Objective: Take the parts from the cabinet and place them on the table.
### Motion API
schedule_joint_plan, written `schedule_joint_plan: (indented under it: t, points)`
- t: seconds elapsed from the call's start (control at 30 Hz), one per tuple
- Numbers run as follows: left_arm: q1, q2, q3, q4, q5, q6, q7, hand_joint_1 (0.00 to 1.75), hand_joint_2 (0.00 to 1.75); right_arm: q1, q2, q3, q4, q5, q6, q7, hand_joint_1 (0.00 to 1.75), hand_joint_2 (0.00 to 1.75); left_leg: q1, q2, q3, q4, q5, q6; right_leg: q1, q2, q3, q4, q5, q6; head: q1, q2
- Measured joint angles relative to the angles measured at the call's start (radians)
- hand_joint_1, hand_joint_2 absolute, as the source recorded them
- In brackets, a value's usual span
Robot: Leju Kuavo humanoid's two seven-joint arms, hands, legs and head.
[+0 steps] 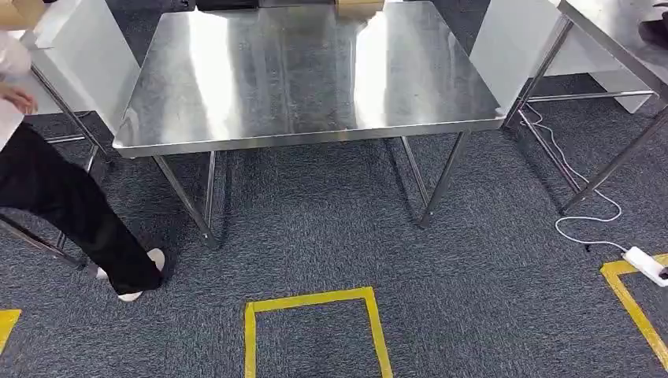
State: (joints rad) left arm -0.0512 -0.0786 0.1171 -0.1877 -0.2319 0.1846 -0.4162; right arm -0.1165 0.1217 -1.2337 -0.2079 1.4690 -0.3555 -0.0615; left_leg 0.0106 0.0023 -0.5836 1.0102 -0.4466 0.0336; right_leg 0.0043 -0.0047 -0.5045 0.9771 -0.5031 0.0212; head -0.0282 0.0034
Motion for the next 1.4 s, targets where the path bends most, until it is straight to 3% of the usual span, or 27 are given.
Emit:
schedule_joint_plan:
  t: [0.1,0.73,0.77,0.83,0.87,0.9,0.93,1.0,1.03,1.07,1.1,1.17,1.2,1.23,1.27,1.3,1.37,1.4]
  points:
    - [0.000,0.000,0.001,0.000,-0.001,0.000,0.000,0.00,0.00,0.000,0.001,0.002,0.000,0.004,-0.002,0.010,0.00,0.00,0.000,0.000,0.000,-0.003,0.004,-0.004,0.002,0.000,-0.002,0.001,0.002,-0.003,0.000,0.000]
    - [-0.001,0.002,0.000,0.000,-0.039,-0.007,0.000,0.00,0.00,0.000,0.005,0.003,0.000,-0.014,0.000,-0.021,0.00,0.00,-0.003,0.000,-0.001,-0.004,0.004,-0.005,0.002,0.000,-0.006,0.003,0.002,-0.002,0.001,0.000]
    - [-0.001,0.003,0.000,0.000,-0.039,-0.007,0.000,0.00,0.00,0.000,0.006,0.005,0.000,-0.012,0.002,-0.021,0.00,0.00,-0.008,-0.001,-0.005,0.005,0.001,0.004,-0.012,0.000,0.000,-0.002,0.006,0.005,0.000,0.000]
    - [-0.001,0.004,0.000,0.000,-0.041,-0.007,0.000,0.00,0.00,-0.001,0.008,0.011,0.000,-0.008,0.011,-0.021,0.00,0.00,-0.007,-0.005,-0.005,-0.007,0.009,0.013,-0.006,-0.005,0.007,-0.007,0.010,0.011,0.000,0.000]
    - [-0.002,0.003,0.000,0.000,-0.042,-0.007,0.000,0.00,0.00,0.000,0.008,0.013,0.000,-0.008,0.011,-0.021,0.00,0.00,0.002,-0.006,0.006,-0.031,0.024,0.018,0.015,-0.006,-0.001,-0.007,0.007,0.013,0.001,0.000]
    - [-0.002,0.000,0.000,0.000,-0.043,-0.008,-0.001,0.00,0.00,0.000,0.005,0.016,0.000,-0.006,0.011,-0.020,0.00,0.00,0.004,-0.007,0.011,-0.045,0.031,0.016,-0.002,-0.005,-0.007,0.015,-0.010,0.012,0.001,0.000]
    - [-0.003,0.000,0.000,0.000,-0.045,-0.008,-0.001,0.00,0.00,-0.001,0.006,0.018,0.000,-0.007,0.011,-0.020,0.00,0.00,0.009,-0.008,0.009,-0.047,0.035,0.021,0.000,0.000,-0.036,0.072,-0.046,0.003,0.003,0.000]
    - [-0.004,0.000,0.000,0.000,-0.045,-0.009,0.000,0.00,0.00,0.000,0.005,0.018,0.000,-0.007,0.012,-0.017,0.00,0.00,0.010,-0.013,0.002,-0.047,0.038,0.019,-0.010,0.002,-0.110,0.230,-0.116,0.001,0.005,0.000]
    - [-0.004,0.001,0.001,0.000,-0.047,-0.009,0.000,0.00,0.00,0.001,0.005,0.018,0.000,-0.008,0.012,-0.016,0.00,0.00,0.010,-0.019,-0.002,-0.047,0.040,0.015,-0.016,0.002,-0.134,0.288,-0.133,0.008,0.004,0.000]
    - [-0.004,0.002,0.001,0.000,-0.047,-0.009,0.001,0.00,0.00,0.002,0.005,0.019,0.000,-0.009,0.012,-0.015,0.00,0.00,0.012,-0.024,-0.005,-0.046,0.043,0.010,-0.023,0.002,-0.135,0.296,-0.129,0.017,0.005,0.000]
    - [-0.004,0.002,0.001,0.000,-0.047,-0.009,0.001,0.00,0.00,0.003,0.004,0.019,0.000,-0.009,0.012,-0.014,0.00,0.00,0.018,-0.030,-0.008,-0.045,0.046,0.004,-0.032,0.002,-0.111,0.253,-0.107,0.033,0.005,0.000]
    - [-0.005,0.002,0.001,0.000,-0.050,-0.009,0.001,0.00,0.00,0.002,0.003,0.019,0.000,-0.009,0.012,-0.014,0.00,0.00,0.031,-0.044,-0.019,-0.031,0.047,-0.013,-0.051,0.010,-0.006,0.065,-0.038,0.072,0.005,0.000]
    - [-0.006,0.002,0.001,0.000,-0.050,-0.008,0.001,0.00,0.00,0.001,0.003,0.020,0.000,-0.009,0.012,-0.014,0.00,0.00,0.032,-0.050,-0.027,-0.017,0.045,-0.027,-0.062,0.027,0.027,0.003,-0.032,0.082,0.008,0.000]
    - [-0.006,0.009,0.001,0.000,-0.051,-0.008,0.001,0.00,0.00,0.001,0.009,0.021,0.002,-0.009,0.013,-0.013,0.00,0.00,0.028,-0.057,-0.030,-0.014,0.043,-0.038,-0.041,0.033,0.012,0.009,-0.027,0.064,0.016,0.000]
    - [-0.006,0.005,0.001,0.000,-0.051,-0.006,0.000,0.00,0.00,0.001,0.008,0.022,0.002,-0.009,0.013,-0.013,0.00,0.00,0.026,-0.058,-0.030,-0.013,0.042,-0.043,-0.043,0.027,0.010,0.014,-0.025,0.044,0.015,0.000]
    - [-0.005,0.004,0.001,0.000,-0.051,-0.006,0.000,0.00,0.00,0.001,0.007,0.023,0.002,-0.009,0.013,-0.012,0.00,0.00,0.028,-0.060,-0.030,-0.019,0.045,-0.045,-0.042,0.024,0.009,0.015,-0.024,0.030,0.014,0.000]
    - [0.000,0.004,0.001,0.000,-0.053,-0.006,0.000,0.00,0.00,0.001,0.007,0.025,0.002,-0.008,0.013,-0.011,0.00,0.00,0.040,-0.065,-0.030,-0.022,0.055,-0.058,-0.042,0.016,0.005,0.018,-0.016,0.009,0.011,0.000]
    - [0.001,0.005,0.001,0.000,-0.053,-0.006,0.000,0.00,0.00,0.000,0.008,0.026,0.002,-0.008,0.013,-0.011,0.00,0.00,0.040,-0.041,-0.039,0.001,0.029,-0.054,-0.042,0.011,0.006,0.017,-0.010,0.000,0.011,0.000]
